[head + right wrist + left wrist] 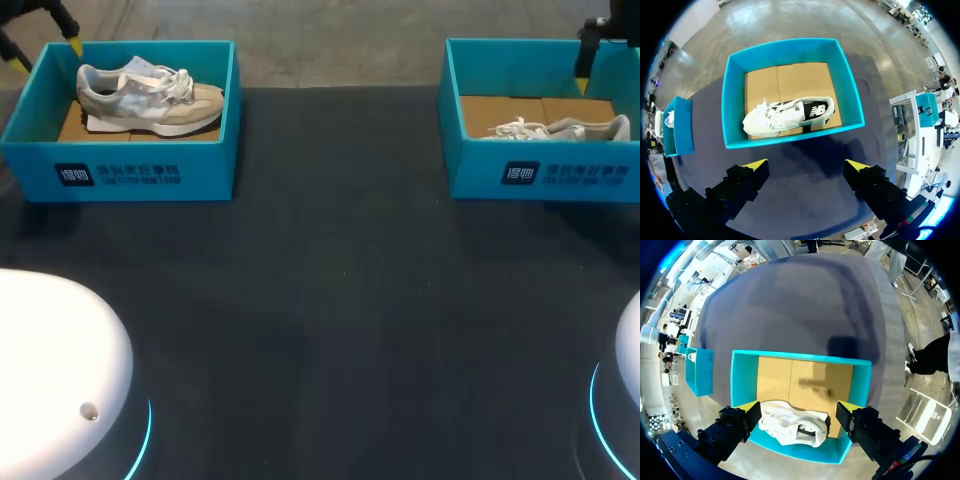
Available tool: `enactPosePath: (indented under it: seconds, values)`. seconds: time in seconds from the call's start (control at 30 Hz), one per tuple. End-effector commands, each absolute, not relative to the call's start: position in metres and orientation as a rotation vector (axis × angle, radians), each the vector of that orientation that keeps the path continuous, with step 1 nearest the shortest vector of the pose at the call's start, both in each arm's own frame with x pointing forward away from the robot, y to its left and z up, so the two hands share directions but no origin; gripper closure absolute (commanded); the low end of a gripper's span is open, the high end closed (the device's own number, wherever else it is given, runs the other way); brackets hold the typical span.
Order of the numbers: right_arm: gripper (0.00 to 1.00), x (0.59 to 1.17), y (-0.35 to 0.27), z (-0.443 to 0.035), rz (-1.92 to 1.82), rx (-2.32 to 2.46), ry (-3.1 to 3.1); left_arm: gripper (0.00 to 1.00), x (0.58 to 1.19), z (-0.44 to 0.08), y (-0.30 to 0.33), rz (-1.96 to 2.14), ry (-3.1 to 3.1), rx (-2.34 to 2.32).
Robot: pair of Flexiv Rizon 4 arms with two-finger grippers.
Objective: Take the shoe out of the shoebox, open the shoe tongue, remove and reinsert the insole, then place the shoe into the shoebox
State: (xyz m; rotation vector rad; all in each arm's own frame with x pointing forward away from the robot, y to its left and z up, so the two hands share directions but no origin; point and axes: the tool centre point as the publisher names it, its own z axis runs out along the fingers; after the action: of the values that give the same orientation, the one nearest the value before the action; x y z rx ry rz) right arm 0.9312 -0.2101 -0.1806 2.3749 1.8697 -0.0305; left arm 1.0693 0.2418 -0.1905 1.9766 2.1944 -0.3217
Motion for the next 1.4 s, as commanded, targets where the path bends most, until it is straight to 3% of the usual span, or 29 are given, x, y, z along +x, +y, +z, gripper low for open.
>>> enactPosePath:
  seconds: [0.03, 0.63, 1.4]
  values:
    - [0.00, 0.931, -0.210, -0.181, -0.031, 2.375, 1.869, 0.00, 1.076, -0.190, 0.243, -0.368, 2.206, 2.001]
    - [0.00, 0.931, -0.210, -0.181, -0.031, 2.375, 1.869, 0.00, 1.113, -0.197, 0.251, -0.088, 2.119, 2.162]
    - [0.00, 0.931, -0.210, -0.181, -0.031, 2.375, 1.869, 0.00, 1.186, -0.264, 0.284, 0.098, 2.136, 2.348]
